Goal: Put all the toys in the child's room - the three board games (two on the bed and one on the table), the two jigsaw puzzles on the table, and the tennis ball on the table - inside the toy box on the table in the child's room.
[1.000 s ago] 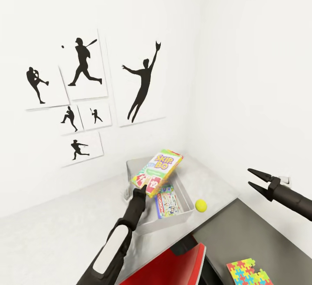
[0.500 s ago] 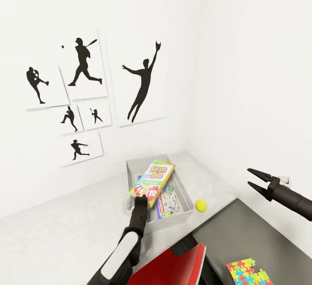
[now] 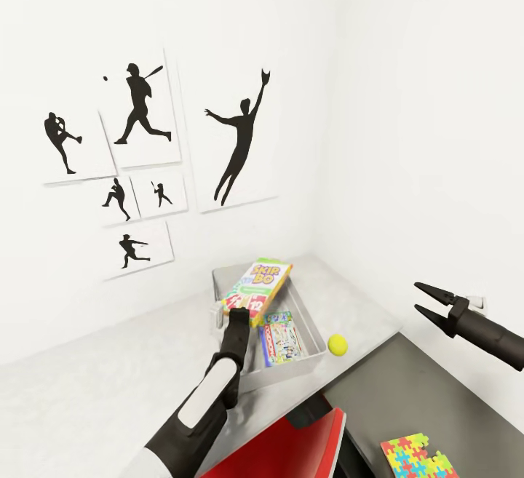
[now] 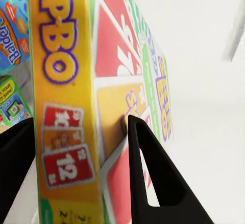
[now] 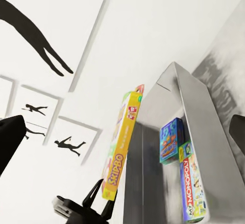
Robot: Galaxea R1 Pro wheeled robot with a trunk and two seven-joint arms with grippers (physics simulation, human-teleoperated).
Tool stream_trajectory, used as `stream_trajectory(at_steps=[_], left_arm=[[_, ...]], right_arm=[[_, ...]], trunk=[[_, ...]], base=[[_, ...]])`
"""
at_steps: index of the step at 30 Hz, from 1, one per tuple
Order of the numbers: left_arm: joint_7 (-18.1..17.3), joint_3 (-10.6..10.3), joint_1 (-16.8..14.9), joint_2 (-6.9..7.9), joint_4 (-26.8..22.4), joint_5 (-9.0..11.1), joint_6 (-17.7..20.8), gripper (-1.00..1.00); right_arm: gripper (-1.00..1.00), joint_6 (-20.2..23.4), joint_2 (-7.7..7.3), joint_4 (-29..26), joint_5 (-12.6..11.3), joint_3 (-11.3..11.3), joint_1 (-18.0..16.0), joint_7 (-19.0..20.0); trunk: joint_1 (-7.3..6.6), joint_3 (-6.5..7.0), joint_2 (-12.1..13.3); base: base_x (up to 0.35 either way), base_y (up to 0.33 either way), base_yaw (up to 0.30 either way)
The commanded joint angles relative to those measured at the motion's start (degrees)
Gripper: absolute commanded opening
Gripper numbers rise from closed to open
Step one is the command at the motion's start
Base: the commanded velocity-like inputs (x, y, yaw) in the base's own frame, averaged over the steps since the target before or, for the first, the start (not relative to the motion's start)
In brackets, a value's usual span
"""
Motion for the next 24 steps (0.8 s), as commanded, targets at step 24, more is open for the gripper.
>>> stream_trajectory(at_steps=[24], left_arm=[[2.7, -4.0, -1.6, 0.0, 3.9, 5.1, -8.3, -1.0]], right_arm=[[1.0, 0.3, 3.11, -1.0, 0.8, -0.5, 1.1, 0.4]], trunk=[[0.04, -0.13, -0.1]], base=[[0.0, 0.0, 0.0]])
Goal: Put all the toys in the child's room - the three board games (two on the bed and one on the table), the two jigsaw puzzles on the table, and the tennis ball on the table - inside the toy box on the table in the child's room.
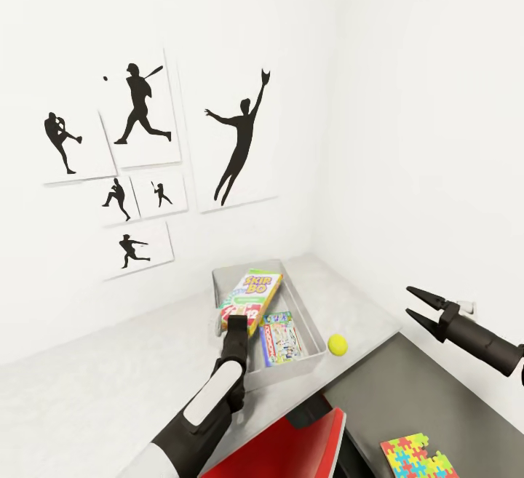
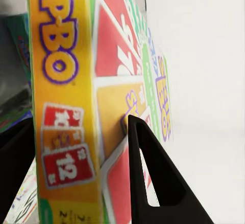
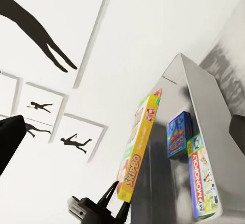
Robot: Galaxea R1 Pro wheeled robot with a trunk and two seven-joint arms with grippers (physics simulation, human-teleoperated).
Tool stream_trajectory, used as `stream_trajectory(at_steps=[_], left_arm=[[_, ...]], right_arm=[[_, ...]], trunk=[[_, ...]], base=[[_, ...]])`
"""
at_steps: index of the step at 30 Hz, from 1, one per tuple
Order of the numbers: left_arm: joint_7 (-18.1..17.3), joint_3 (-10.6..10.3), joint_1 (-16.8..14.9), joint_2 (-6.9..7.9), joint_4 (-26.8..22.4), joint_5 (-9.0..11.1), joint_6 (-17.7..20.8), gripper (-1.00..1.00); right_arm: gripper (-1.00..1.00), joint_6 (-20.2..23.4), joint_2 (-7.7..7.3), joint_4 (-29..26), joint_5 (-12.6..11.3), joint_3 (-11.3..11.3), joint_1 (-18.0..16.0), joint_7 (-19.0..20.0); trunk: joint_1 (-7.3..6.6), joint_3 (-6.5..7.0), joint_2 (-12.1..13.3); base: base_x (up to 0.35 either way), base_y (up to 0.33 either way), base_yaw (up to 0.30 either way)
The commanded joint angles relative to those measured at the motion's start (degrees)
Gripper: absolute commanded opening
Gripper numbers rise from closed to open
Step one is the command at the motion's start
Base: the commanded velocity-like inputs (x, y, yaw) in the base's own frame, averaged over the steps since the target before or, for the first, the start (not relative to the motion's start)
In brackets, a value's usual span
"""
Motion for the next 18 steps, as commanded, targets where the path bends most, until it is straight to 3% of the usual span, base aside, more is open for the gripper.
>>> stream_trajectory(at_steps=[1, 18], left_arm=[[0.5, -0.4, -0.1, 0.0, -0.4, 0.0, -0.6, -1.0], [4.4, -6.0, -0.1, 0.0, -5.1, 0.1, -6.0, -1.0]], right_arm=[[1.0, 0.3, 0.06, 0.0, 0.4, -0.1, -0.1, 0.5], [1.0, 0.3, 0.34, -0.4, 0.4, -0.1, 0.0, 0.5]], trunk=[[0.04, -0.14, -0.1], [0.04, -0.14, -0.1]], base=[[0.0, 0.0, 0.0], [0.0, 0.0, 0.0]])
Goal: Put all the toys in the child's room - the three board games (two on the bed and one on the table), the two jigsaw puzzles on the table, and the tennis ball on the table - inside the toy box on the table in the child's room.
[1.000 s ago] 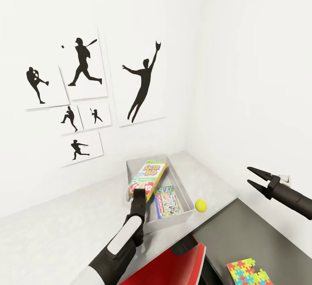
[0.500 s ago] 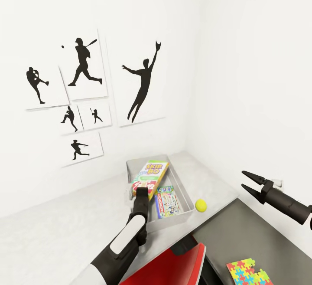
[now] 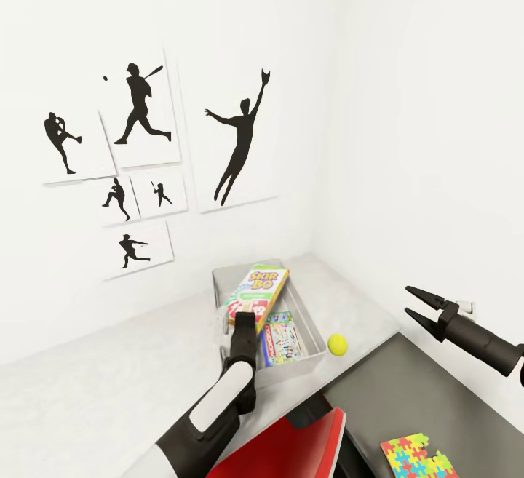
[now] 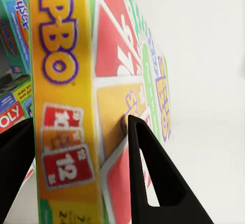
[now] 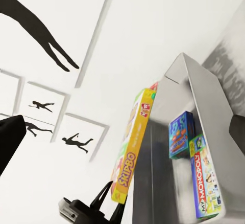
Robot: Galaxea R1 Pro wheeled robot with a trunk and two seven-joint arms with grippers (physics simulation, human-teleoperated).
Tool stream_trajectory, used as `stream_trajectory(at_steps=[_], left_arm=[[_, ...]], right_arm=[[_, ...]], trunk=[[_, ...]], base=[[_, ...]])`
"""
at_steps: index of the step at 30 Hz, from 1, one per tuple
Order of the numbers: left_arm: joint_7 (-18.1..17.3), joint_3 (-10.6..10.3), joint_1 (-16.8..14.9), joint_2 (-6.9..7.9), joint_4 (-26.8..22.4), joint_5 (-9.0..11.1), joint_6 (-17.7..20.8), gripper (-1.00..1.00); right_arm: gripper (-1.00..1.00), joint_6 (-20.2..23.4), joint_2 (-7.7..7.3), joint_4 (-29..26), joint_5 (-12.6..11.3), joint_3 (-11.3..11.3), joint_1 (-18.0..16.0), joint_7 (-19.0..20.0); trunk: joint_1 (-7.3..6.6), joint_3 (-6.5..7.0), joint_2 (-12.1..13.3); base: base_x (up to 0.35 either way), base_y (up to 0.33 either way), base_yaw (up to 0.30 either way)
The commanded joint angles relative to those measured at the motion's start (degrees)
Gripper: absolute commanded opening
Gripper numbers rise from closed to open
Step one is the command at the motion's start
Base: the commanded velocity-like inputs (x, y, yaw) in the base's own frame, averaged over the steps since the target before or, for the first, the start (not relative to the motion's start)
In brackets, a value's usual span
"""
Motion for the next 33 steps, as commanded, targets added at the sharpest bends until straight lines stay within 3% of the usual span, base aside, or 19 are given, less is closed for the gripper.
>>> stream_trajectory(at_steps=[1, 2, 3, 8, 11, 18, 33], left_arm=[[0.8, -0.4, -0.1, 0.0, -0.4, 0.0, -0.6, -1.0], [1.1, -0.8, -0.1, 0.0, -0.7, 0.4, -0.9, -1.0], [3.8, -7.4, -0.1, 0.0, -1.5, 0.9, -2.2, -1.0], [4.2, -7.7, -0.1, 0.0, -1.6, 2.4, -3.5, -1.0], [4.3, -7.9, -0.1, 0.0, -1.6, 2.6, -6.9, -1.0], [4.5, -11.0, -0.2, 0.0, -1.5, 2.7, -10.9, -1.0], [5.4, -11.5, -0.8, 0.0, -1.3, 2.8, -13.9, -1.0]], right_arm=[[1.0, 0.3, 0.0, 0.0, 0.4, -0.1, -0.1, 0.5], [1.0, 0.3, 0.03, 0.0, 0.4, -0.1, -0.1, 0.5], [1.0, 0.3, 0.06, 0.0, 0.4, -0.1, -0.1, 0.5], [1.0, 0.3, 0.09, -0.1, 0.4, 0.0, -0.1, 0.5], [1.0, 0.3, 0.09, -0.1, 0.4, 0.0, -0.1, 0.5], [1.0, 0.3, 0.1, -0.1, 0.4, 0.0, -0.1, 0.5], [1.0, 0.3, 0.18, -2.2, 0.4, 0.1, -0.1, 0.4]], trunk=[[0.04, -0.13, -0.1], [0.04, -0.13, -0.1], [0.04, -0.13, -0.1], [0.04, -0.13, -0.1], [0.04, -0.13, -0.1], [0.04, -0.13, -0.1], [0.04, -0.13, -0.1]], base=[[0.0, 0.0, 0.0], [0.0, 0.0, 0.0], [0.0, 0.0, 0.0], [0.0, 0.0, 0.0], [0.0, 0.0, 0.0], [0.0, 0.0, 0.0], [0.0, 0.0, 0.0]])
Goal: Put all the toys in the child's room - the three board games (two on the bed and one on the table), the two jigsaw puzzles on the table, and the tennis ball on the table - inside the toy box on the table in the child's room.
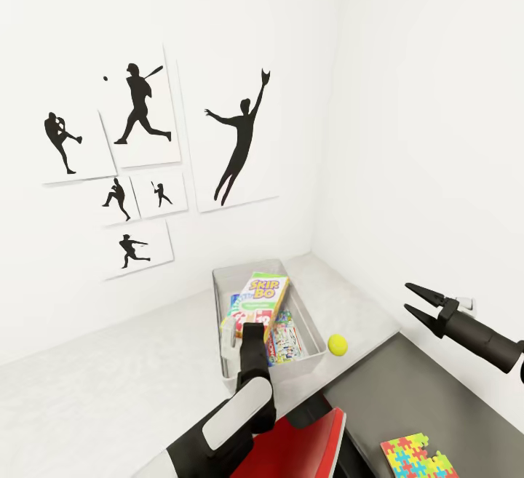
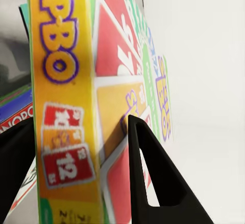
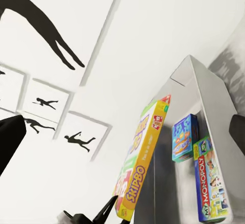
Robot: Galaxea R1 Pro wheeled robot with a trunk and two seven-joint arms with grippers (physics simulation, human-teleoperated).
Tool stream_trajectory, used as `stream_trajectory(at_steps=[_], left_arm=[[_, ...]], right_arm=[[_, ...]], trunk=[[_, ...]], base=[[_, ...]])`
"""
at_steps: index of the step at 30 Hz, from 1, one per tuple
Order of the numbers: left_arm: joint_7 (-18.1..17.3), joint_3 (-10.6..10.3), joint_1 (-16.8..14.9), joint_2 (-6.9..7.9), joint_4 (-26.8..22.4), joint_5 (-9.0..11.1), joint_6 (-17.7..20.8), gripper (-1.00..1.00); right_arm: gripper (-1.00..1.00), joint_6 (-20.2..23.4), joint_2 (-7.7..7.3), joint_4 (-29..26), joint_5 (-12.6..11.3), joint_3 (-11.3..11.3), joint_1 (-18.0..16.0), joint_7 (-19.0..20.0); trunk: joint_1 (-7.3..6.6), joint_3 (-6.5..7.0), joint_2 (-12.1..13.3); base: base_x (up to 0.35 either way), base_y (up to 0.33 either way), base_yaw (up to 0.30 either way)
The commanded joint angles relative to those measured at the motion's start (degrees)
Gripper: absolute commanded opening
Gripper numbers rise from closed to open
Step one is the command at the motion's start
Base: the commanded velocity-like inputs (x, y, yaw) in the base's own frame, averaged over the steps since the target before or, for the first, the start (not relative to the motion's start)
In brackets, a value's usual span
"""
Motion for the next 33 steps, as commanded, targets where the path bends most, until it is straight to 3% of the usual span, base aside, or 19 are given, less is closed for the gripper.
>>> stream_trajectory(at_steps=[1, 20, 21, 33], left_arm=[[0.6, -0.1, -0.1, 0.0, 0.0, -0.4, -0.3, -1.0], [0.8, -0.1, -0.2, 0.0, 0.1, -0.4, -0.5, -1.0], [0.9, -0.1, -0.2, 0.0, 0.2, -0.4, -0.5, 1.0], [0.9, -0.1, -0.2, 0.0, 0.2, -0.1, -2.1, 1.0]], right_arm=[[1.0, 0.3, 0.0, -0.1, 0.5, -0.1, -0.1, 0.5], [1.0, 0.3, 0.36, -0.4, 0.5, -0.1, -0.1, 0.4], [1.0, 0.3, 0.37, -0.4, 0.5, -0.1, -0.1, 0.4], [1.0, 0.3, 0.44, -0.4, 0.5, 0.0, -0.1, 0.4]], trunk=[[0.04, -0.13, -0.1], [0.04, -0.13, -0.1], [0.04, -0.13, -0.1], [0.04, -0.13, -0.1]], base=[[0.0, 0.0, 0.0], [0.0, 0.0, 0.0], [0.0, 0.0, 0.0], [0.0, 0.0, 0.0]])
